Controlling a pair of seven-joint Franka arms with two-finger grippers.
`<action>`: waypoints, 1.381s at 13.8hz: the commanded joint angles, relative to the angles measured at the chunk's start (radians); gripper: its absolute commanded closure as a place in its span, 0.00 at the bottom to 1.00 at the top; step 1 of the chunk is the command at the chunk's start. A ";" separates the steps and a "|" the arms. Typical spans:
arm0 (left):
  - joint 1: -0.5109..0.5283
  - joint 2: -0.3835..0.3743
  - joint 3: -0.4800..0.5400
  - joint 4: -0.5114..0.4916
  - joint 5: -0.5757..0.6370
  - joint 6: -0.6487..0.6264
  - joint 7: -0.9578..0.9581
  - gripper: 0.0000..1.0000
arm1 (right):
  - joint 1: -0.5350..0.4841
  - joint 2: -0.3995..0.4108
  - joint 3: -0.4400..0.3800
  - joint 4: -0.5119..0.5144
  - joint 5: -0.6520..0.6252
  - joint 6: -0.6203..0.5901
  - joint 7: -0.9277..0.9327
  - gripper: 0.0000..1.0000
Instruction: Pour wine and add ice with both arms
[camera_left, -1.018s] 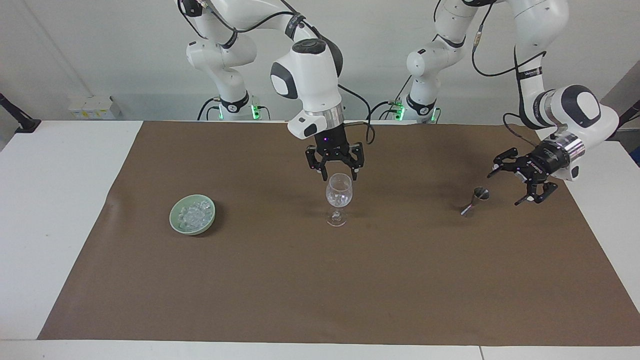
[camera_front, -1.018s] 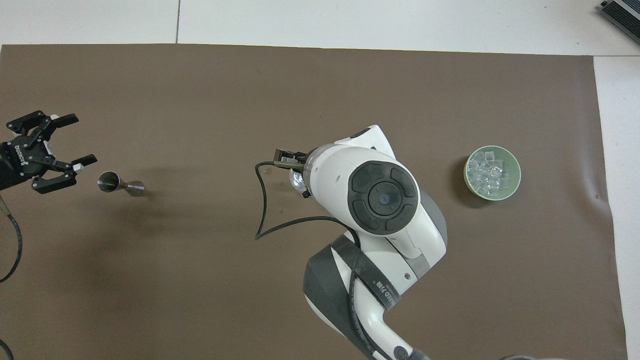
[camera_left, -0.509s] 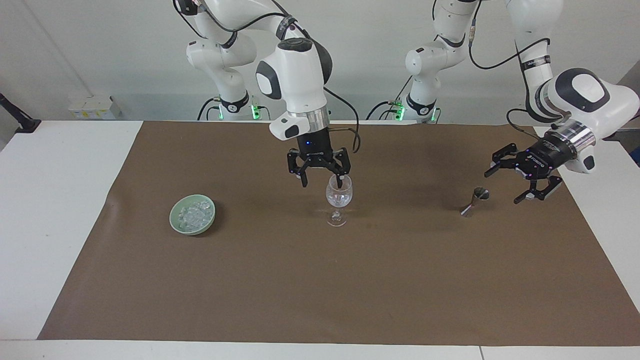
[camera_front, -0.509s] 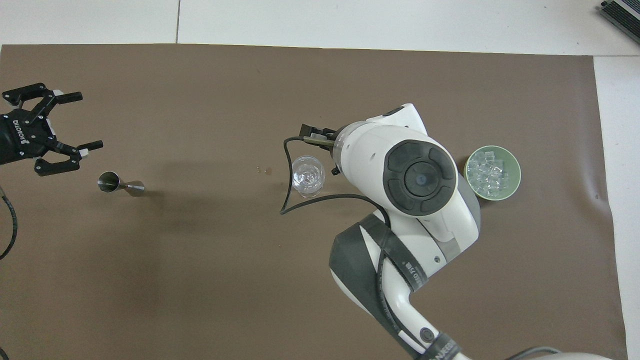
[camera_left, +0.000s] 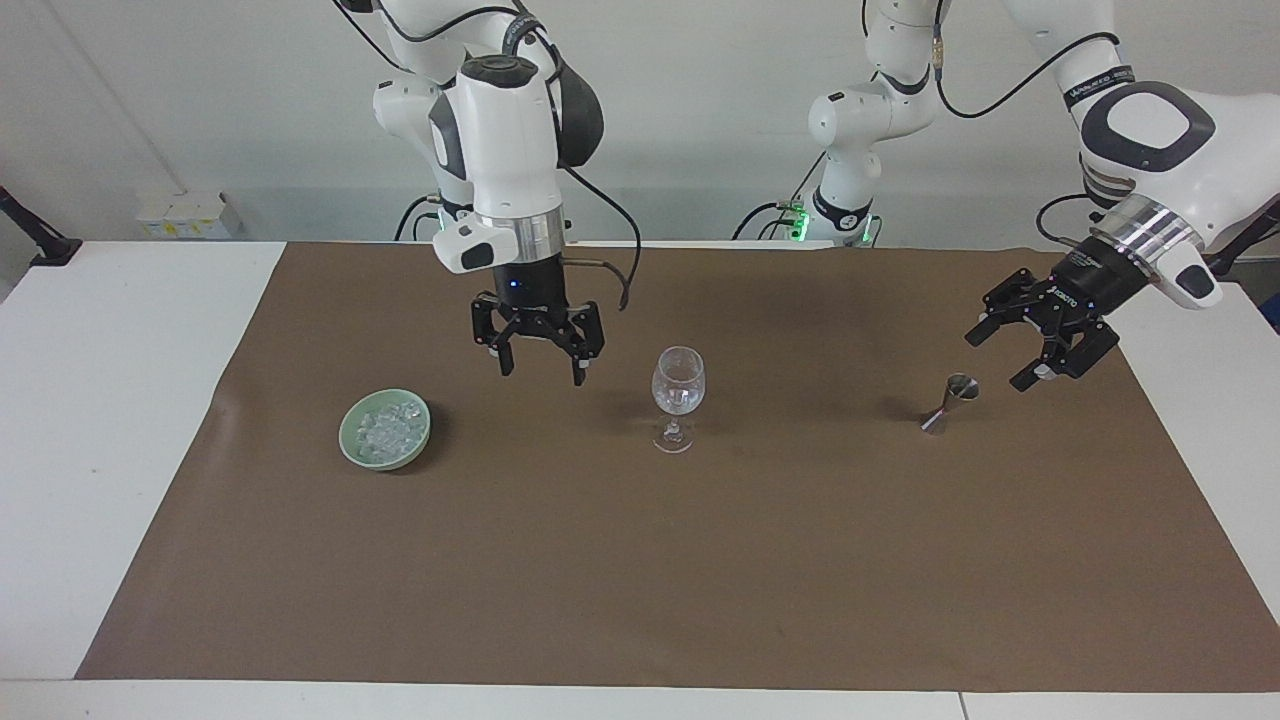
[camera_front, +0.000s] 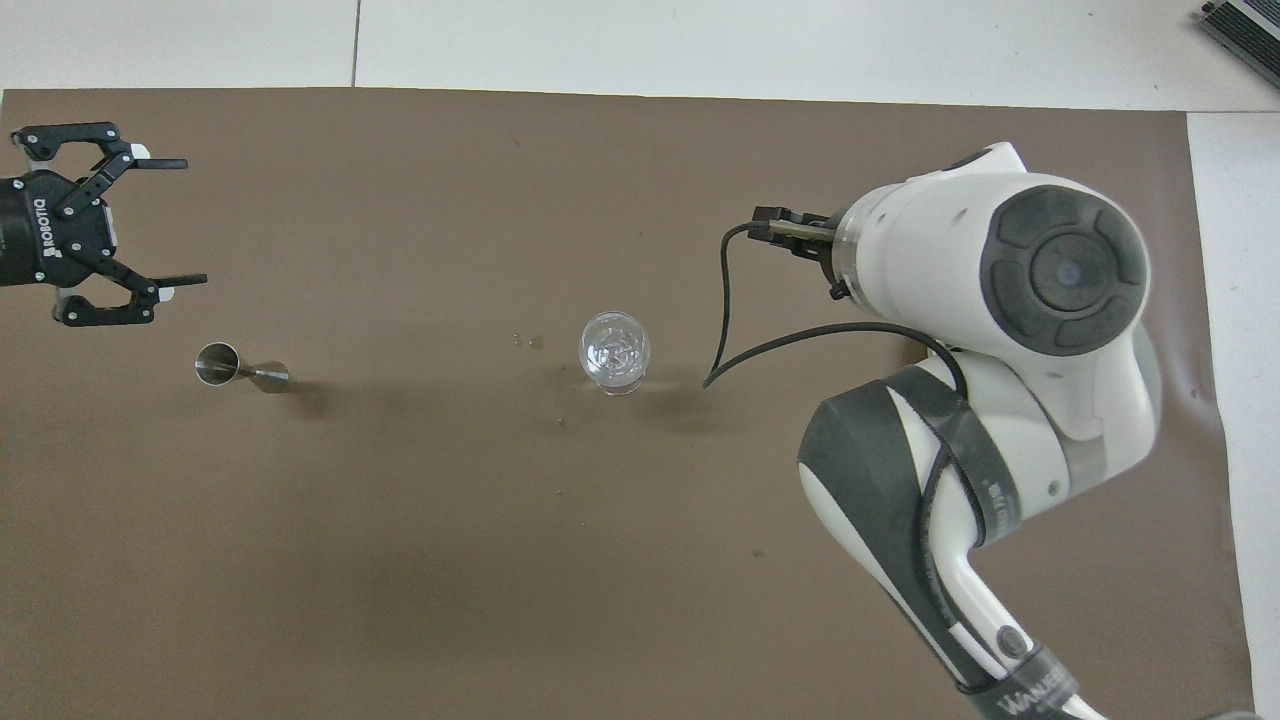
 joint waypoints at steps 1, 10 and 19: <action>-0.026 -0.009 0.013 0.005 0.090 -0.002 0.120 0.00 | -0.024 -0.048 -0.030 -0.003 0.022 -0.073 -0.078 0.00; -0.012 -0.023 -0.092 0.027 0.434 -0.041 0.495 0.00 | -0.055 -0.111 -0.178 0.111 0.128 -0.372 -0.397 0.00; -0.018 -0.022 -0.093 0.117 0.713 -0.199 0.941 0.00 | -0.093 -0.183 -0.266 0.151 0.198 -0.564 -0.603 0.00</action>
